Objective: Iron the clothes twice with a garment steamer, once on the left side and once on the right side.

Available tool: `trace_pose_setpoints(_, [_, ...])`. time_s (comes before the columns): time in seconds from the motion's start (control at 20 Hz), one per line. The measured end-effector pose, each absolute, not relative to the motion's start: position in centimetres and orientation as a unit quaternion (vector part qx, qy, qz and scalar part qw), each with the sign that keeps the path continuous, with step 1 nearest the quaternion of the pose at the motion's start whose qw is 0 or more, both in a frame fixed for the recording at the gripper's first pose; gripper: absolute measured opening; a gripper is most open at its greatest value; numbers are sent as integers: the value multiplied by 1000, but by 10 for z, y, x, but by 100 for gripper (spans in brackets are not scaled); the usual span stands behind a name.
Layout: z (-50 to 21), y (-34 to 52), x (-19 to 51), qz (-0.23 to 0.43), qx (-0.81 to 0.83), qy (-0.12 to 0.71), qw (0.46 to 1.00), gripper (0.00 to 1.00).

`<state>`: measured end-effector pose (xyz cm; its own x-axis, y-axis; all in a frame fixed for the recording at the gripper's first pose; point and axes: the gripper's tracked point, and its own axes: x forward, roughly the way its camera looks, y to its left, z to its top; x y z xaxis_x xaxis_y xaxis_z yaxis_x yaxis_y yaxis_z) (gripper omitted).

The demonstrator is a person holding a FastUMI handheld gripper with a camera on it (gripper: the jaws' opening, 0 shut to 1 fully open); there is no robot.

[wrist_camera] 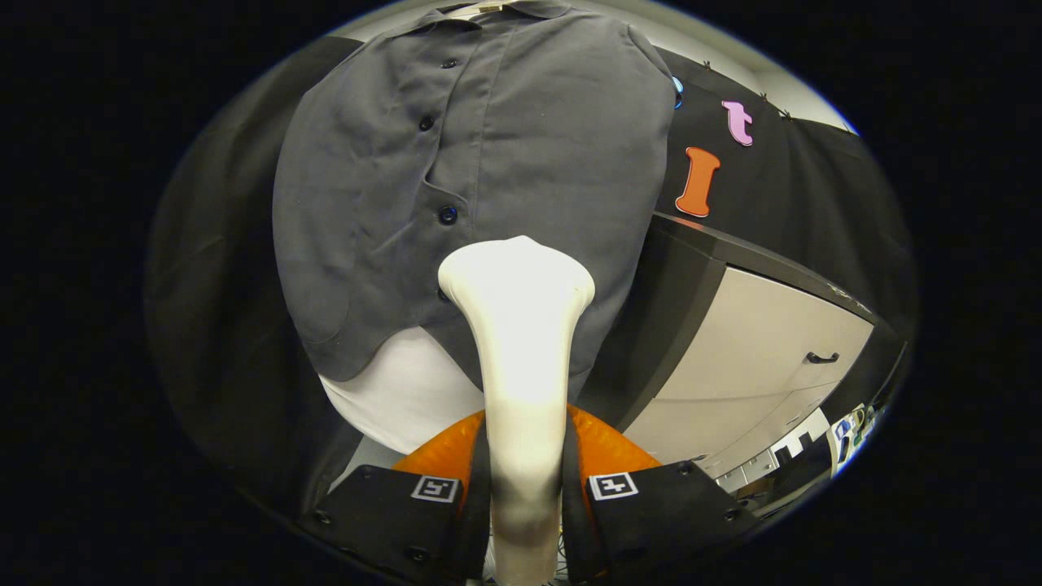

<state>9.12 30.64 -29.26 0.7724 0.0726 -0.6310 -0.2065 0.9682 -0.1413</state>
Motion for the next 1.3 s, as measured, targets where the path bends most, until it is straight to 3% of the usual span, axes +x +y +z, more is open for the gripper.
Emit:
trace_pose_setpoints(0.8, [-43, 381, 113, 158, -40, 107, 981, 44])
trace_pose_setpoints(1.3, [-23, 446, 144, 196, -28, 115, 974, 44])
